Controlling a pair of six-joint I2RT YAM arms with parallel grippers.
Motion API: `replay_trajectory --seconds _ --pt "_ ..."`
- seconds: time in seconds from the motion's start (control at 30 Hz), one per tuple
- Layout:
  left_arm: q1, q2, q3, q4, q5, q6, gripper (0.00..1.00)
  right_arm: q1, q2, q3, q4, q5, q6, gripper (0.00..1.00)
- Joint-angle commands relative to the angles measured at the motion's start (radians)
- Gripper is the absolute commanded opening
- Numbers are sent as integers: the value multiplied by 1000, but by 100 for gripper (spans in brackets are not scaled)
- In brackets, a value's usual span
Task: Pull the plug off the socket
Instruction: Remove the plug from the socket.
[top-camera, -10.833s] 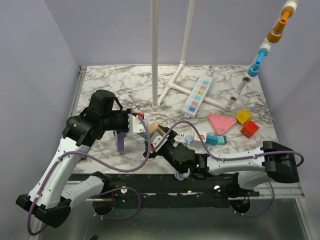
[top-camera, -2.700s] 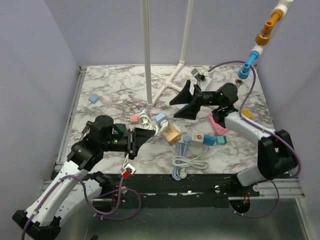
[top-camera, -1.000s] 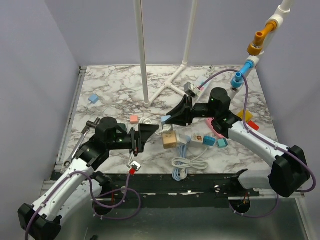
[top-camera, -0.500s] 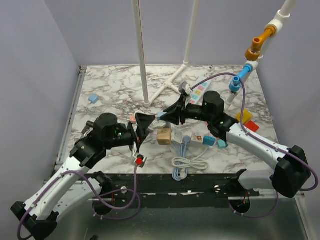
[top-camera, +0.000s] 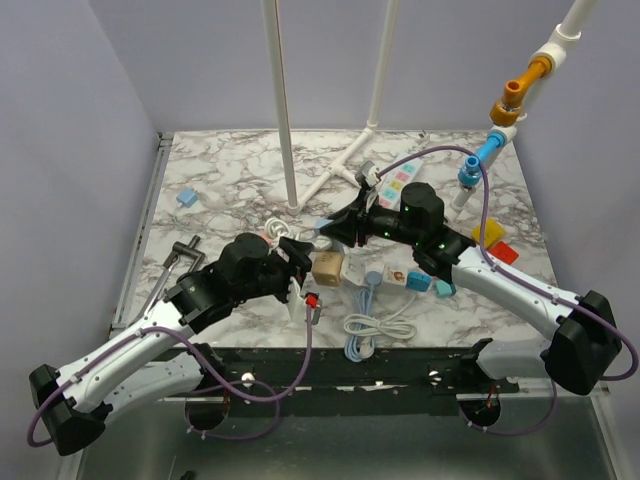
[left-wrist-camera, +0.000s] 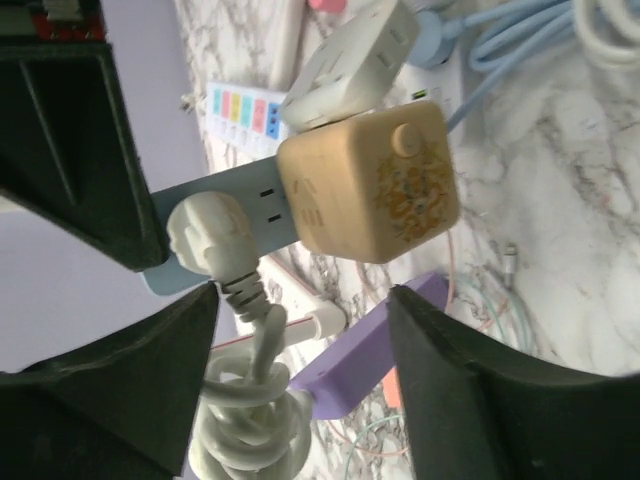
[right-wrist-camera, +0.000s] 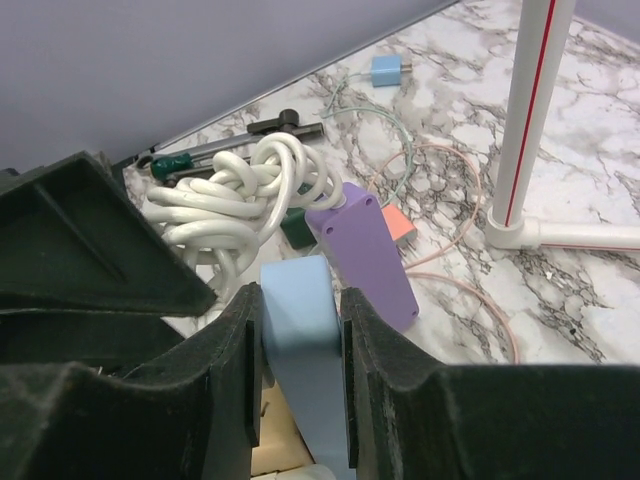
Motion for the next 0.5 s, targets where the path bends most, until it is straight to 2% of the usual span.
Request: replay_trajectory --seconds 0.0,0.07,0.27,0.33,0.47 --pt "-5 50 9 154 -172 -116 60 15 -5 59 32 12 -4 1" --pt "-5 82 31 200 -209 -136 53 16 -9 59 24 10 -3 1" --pt "-5 114 32 246 -198 -132 48 16 -33 48 21 14 11 1" --pt "-5 125 34 253 -198 -136 41 15 -36 47 19 13 15 1" --pt "-5 136 48 258 -195 -140 20 15 -38 32 40 10 39 1"
